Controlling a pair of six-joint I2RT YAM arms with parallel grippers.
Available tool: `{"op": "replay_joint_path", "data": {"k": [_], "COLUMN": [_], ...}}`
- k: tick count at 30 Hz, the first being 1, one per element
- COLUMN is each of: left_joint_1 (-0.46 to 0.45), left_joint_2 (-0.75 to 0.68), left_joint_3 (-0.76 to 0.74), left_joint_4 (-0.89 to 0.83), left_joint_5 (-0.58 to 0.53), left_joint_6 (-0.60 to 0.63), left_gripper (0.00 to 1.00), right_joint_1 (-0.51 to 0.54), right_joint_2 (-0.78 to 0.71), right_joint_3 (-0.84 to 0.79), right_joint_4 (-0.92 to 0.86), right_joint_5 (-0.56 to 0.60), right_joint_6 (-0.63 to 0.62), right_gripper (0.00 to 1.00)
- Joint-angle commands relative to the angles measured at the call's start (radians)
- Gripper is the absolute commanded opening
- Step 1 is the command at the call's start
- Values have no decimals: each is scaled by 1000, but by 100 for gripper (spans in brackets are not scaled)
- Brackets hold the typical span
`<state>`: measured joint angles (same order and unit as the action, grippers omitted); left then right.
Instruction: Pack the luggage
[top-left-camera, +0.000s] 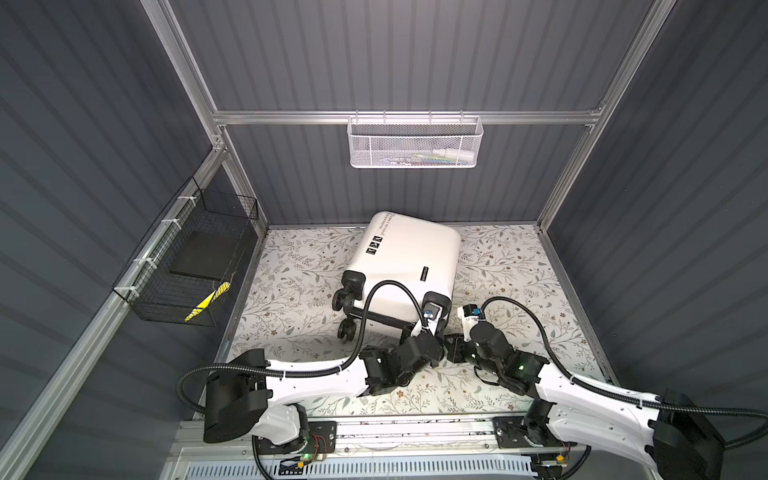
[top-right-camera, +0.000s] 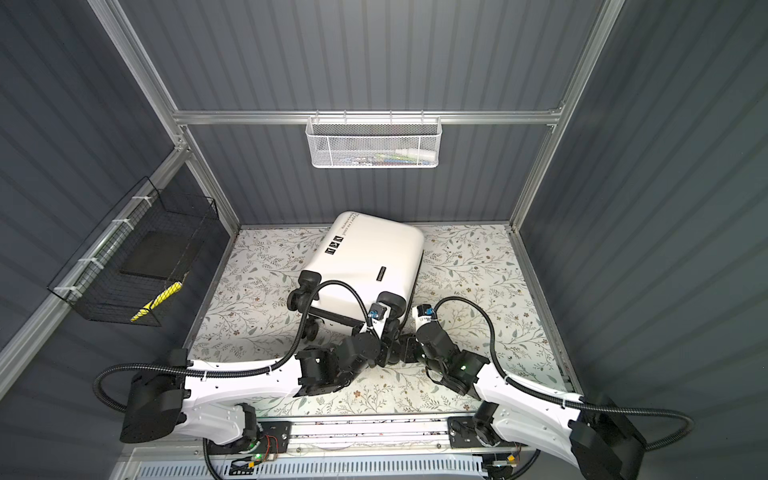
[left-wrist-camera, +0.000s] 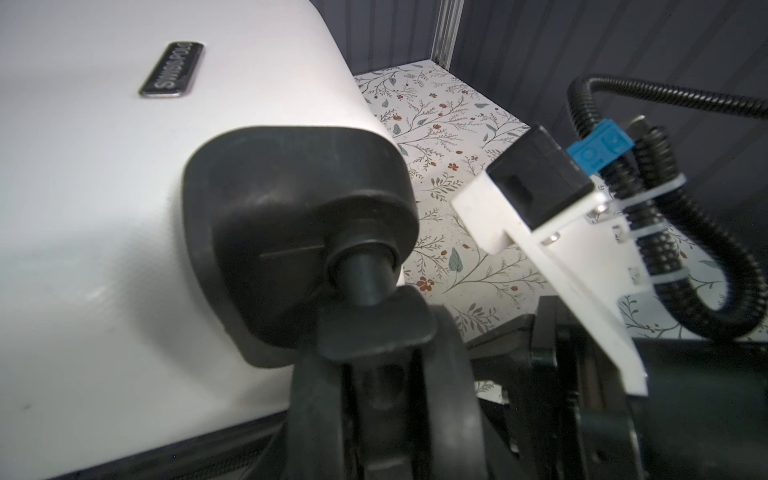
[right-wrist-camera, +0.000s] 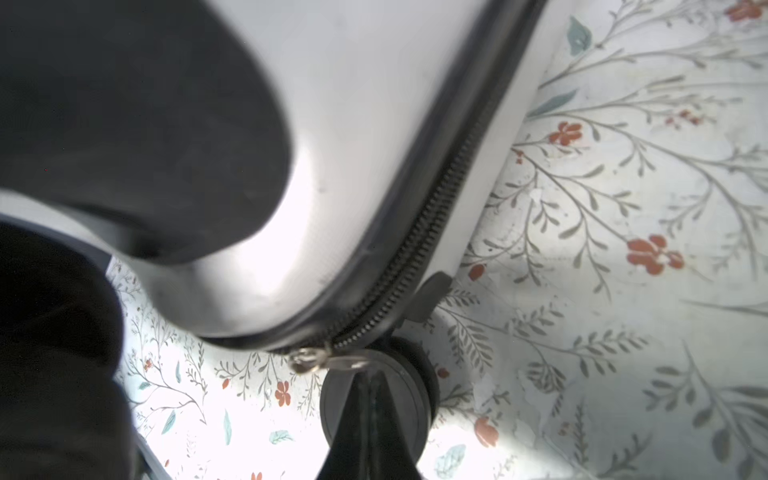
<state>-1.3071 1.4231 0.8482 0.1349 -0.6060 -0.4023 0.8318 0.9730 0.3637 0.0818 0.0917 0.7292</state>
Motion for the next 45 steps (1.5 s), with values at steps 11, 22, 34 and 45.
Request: {"op": "replay_joint_path", "data": {"k": [11,22,34,45], "left_joint_1": [-23,-23,-25,-25], "left_joint_2": [-66,-58,-46,-55], "left_joint_3": [54,85,85,69], "left_joint_4": [167,164,173,183], "left_joint_5": [64,84,89,85], "left_joint_6": [25,35,31,29], "left_gripper": [0,0,0,0], "right_joint_1": [-3,-5,-5,-5], "right_joint_2": [-58,-21,88,42], "right_joint_3": [-51,-20,34,6], "right_joint_4": [46,85,139,99], "right_joint_5": [-56,-75,-46,-9], "right_joint_6": [-88,-129,-118,-104], "right_gripper": [42,57,48,19]}}
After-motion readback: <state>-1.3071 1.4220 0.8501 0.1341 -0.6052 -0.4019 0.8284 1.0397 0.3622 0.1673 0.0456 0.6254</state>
